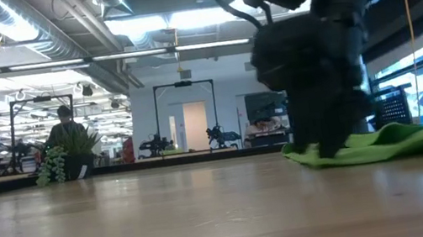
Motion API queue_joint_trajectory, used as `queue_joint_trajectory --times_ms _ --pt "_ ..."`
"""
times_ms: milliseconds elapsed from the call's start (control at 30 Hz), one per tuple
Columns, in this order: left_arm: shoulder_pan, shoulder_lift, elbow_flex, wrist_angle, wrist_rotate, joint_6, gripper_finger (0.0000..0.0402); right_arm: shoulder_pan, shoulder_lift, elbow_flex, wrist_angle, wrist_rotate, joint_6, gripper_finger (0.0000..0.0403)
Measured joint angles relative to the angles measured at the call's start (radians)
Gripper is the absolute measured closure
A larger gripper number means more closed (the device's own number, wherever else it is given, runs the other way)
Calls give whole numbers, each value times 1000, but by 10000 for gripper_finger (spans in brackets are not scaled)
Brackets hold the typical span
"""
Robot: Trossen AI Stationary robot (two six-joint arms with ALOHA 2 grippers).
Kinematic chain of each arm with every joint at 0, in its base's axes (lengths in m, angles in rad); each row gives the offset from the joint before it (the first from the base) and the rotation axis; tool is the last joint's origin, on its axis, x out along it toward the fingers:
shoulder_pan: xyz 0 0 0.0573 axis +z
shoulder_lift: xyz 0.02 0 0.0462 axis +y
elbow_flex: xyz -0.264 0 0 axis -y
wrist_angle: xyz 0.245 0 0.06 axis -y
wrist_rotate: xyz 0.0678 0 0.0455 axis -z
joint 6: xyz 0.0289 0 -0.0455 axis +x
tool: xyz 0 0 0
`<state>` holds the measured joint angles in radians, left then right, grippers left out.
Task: Fold microfiber towels
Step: Fold the green microfiber cloth
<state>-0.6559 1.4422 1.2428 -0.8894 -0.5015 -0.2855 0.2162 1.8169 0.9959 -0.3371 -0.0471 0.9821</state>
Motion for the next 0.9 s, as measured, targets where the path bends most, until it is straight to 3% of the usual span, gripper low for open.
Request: queue_joint_trajectory --times_ms 200,500,633,900 --pt "0 0 0 0 3 -1 265 -12 24 0 130 4 -127 141" --pt "6 0 -18 41 3 -18 265 48 -109 57 15 137 -204 141" --pt "20 0 -98 165 2 25 265 103 -195 82 -86 264 -201 141" --pt "75 2 -284 593 12 220 265 206 -340 90 -186 489 -176 141"
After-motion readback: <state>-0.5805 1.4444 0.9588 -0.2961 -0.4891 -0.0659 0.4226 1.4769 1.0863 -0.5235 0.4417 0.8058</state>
